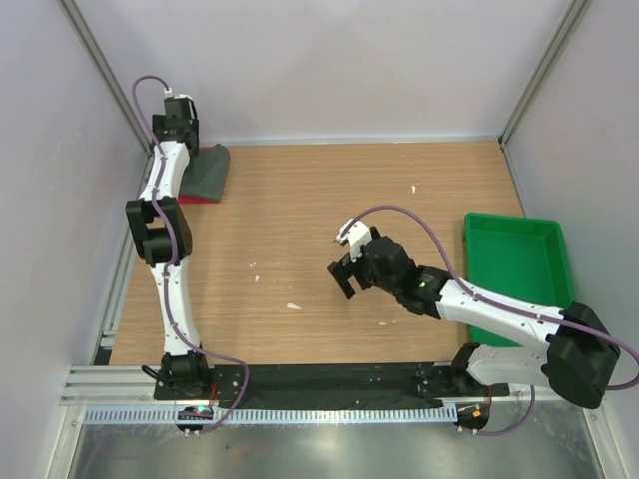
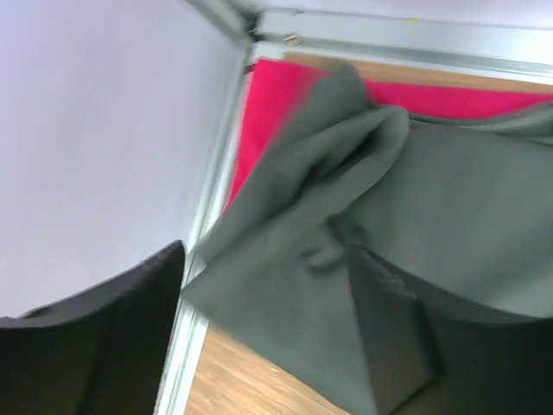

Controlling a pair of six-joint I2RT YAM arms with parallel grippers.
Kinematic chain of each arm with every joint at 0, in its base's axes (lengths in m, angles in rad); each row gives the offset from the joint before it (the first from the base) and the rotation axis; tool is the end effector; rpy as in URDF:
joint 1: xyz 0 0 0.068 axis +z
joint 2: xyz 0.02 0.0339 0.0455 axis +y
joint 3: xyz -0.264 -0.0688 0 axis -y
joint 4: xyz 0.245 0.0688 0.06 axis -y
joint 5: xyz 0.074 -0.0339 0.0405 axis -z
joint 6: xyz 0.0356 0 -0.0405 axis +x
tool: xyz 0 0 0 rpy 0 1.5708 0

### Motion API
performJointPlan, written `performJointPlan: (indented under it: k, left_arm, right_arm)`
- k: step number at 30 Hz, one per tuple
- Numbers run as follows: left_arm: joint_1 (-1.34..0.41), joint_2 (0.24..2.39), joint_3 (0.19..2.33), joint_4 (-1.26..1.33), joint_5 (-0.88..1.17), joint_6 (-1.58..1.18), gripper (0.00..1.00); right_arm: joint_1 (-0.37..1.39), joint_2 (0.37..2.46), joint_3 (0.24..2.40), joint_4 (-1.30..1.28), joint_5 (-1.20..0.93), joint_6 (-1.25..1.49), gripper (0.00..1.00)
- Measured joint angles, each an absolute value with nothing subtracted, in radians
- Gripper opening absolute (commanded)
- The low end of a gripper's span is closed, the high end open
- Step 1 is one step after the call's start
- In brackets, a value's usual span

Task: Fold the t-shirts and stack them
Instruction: Neatly place the folded tshirt to the corner, then reset both grippers

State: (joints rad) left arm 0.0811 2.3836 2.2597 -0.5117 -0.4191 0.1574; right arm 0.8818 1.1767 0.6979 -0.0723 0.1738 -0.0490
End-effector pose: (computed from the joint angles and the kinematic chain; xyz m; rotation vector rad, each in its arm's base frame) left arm 0.5450 0.0588 0.2610 -0.1517 2.2002 0.5948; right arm 0.1679 0.1942 0.2405 -0.8615 1.9462 0.3114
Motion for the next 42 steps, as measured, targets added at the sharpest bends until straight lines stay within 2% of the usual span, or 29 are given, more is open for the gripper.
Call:
performJointPlan:
  k: [1,2,5,9,12,16,20,28,34,39,42]
  left_arm:
    - [0.082,2.397,2.27,-0.512,-0.455,0.152,0.93]
    - [0.082,2.407,2.28,-0.513,-0.489,0.145,0.99]
    - [0.084,2.417,2.297,-0.516,-0.566,0.11,1.0]
    - [0.087,2.38,2.296,-0.54,-0.565,0.019,1.0]
    - [0.08,2.267,2.184,-0.551,-0.518,-0.068,1.0]
    - [0.037,2.058,1.966,-0.566,-0.443,-0.157,1.0]
    - [-0.082,1.818,1.711,-0.576,-0.338,-0.255,1.0]
    - [-0.362,1.289,1.06,-0.486,0.078,-0.527,1.0]
    - [-0.386,0.838,0.519,-0.246,0.404,-0.815,1.0]
    - [-0.385,0.516,0.29,-0.101,0.504,-0.997,1.0]
    - [-0.383,0.381,0.229,-0.053,0.52,-1.074,1.0]
  right_arm:
    - [0.879,1.179,0.699,-0.073,0.173,-0.044,1.0]
    - [0.876,1.18,0.699,-0.077,0.173,-0.035,1.0]
    - [0.868,1.178,0.699,-0.08,0.173,0.002,1.0]
    - [0.86,1.159,0.699,-0.084,0.175,0.092,1.0]
    - [0.859,1.124,0.695,-0.085,0.187,0.177,1.0]
    - [0.855,1.055,0.676,-0.091,0.218,0.323,1.0]
    - [0.855,0.95,0.626,-0.102,0.26,0.502,1.0]
    - [0.853,0.685,0.409,-0.133,0.374,0.88,1.0]
    - [0.85,0.624,0.312,-0.21,0.418,1.093,1.0]
    - [0.849,0.624,0.299,-0.244,0.433,1.197,1.0]
    - [0.849,0.607,0.263,-0.224,0.427,1.239,1.0]
